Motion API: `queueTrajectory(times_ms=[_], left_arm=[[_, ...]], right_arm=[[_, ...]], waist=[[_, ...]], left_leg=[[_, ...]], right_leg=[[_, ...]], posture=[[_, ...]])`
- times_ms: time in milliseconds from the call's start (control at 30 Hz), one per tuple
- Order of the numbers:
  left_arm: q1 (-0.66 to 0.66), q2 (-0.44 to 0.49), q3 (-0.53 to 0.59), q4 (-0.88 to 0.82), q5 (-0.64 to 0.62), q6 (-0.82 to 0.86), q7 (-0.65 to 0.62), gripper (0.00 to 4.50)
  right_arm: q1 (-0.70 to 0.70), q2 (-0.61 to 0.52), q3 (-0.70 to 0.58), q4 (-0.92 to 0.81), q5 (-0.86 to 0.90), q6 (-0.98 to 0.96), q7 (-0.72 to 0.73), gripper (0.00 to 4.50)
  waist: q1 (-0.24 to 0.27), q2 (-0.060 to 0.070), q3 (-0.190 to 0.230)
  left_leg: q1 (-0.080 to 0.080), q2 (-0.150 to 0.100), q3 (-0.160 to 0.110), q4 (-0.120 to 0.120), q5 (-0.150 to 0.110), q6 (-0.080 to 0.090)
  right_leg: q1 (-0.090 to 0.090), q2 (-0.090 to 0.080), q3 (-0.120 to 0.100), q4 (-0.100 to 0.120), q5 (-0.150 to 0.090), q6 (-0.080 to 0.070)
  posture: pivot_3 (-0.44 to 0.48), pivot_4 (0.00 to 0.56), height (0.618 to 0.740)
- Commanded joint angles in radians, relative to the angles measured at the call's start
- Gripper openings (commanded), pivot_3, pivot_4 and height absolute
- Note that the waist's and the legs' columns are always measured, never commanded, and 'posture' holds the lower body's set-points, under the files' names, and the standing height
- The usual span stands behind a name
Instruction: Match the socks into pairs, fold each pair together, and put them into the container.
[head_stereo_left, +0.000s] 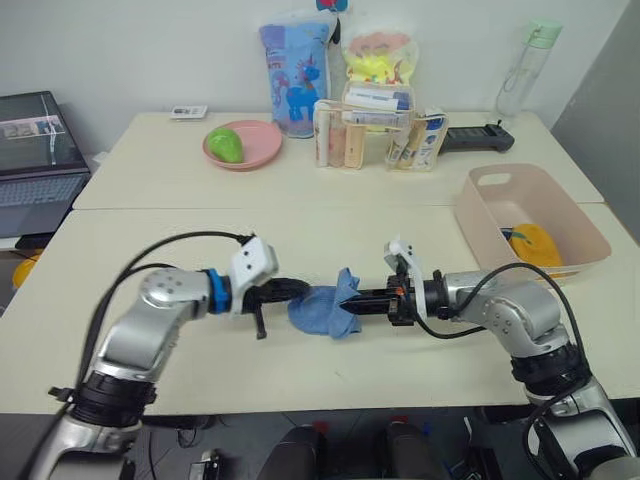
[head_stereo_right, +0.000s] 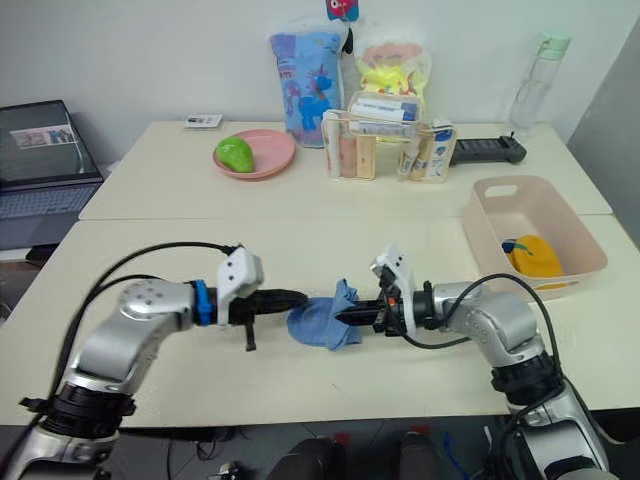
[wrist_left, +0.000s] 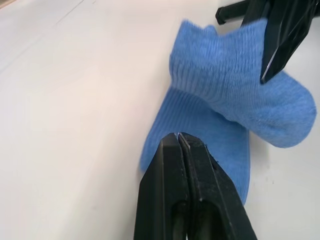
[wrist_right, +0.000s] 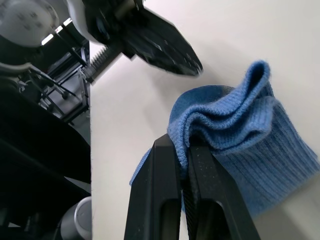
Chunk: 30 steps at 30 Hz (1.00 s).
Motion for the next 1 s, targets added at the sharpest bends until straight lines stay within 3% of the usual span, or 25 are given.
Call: queueTrajectory(times_ms=[33,100,333,433,600,700,1000], left_arm=[[-0.025,0.013,0.038,0.004,-0.013,-0.023,0.0,0.0],[-0.032,-0.004,0.033,0.012,-0.012,-0.037,0.014,0.0],[-0.038,-0.051,0.064,-0.04,-0.078,0.002,0.045,0.0],[-0.035,-0.029,0.068,-0.064,-0.11,0.032,0.024,0.0],[0.005,-0.02,0.012,-0.051,-0.059,-0.012,0.021,0.0],[0.069,-0.032,-0.052,0.018,0.06,-0.12,0.066,0.0],[0.117,-0.064,-0.127,0.195,0.211,-0.275,0.122,0.0]], right_arm=[[-0.034,0.008,0.036,0.008,-0.025,-0.054,0.039,0.27],[-0.039,0.019,0.043,0.017,-0.028,-0.057,0.039,0.8],[-0.02,0.04,-0.012,0.005,-0.021,-0.028,-0.007,3.28],[0.005,0.036,-0.073,-0.027,0.037,0.025,-0.017,3.28],[0.021,0.013,-0.13,-0.022,0.04,0.058,-0.068,3.28],[0.014,-0.001,-0.15,-0.005,0.027,0.076,-0.103,3.28],[0.021,-0.001,-0.087,0.017,-0.019,0.103,-0.151,3.28]], waist=[[0.0,0.0,0.0],[-0.001,0.0,0.0],[-0.002,0.0,0.0],[-0.004,0.0,0.0],[-0.006,0.0,0.0],[-0.007,0.0,0.0],[-0.005,0.001,0.0]], left_leg=[[0.0,0.0,0.0,0.0,0.0,0.0],[0.0,0.0,0.0,0.0,0.0,0.0],[0.0,0.0,0.0,0.0,0.0,0.0],[0.0,0.0,0.0,0.0,0.0,0.0],[0.0,0.0,0.0,0.0,0.0,0.0],[0.0,0.0,0.001,-0.001,0.0,0.0],[0.0,0.0,0.0,-0.001,0.0,0.0]], right_leg=[[0.0,0.0,0.0,0.0,0.0,0.0],[0.0,0.0,0.0,0.0,0.0,0.0],[0.0,0.0,0.0,0.0,0.0,0.0],[0.0,0.0,0.0,0.0,0.0,0.0],[0.0,0.0,0.0,0.0,0.0,0.0],[0.0,0.0,0.001,0.0,0.0,0.0],[0.0,0.0,0.001,0.0,0.0,0.0]], posture=[[0.0,0.15,0.74],[0.0,0.15,0.74],[0.0,0.15,0.74],[0.0,0.15,0.74],[0.0,0.15,0.74],[0.0,0.15,0.74],[0.0,0.15,0.74]])
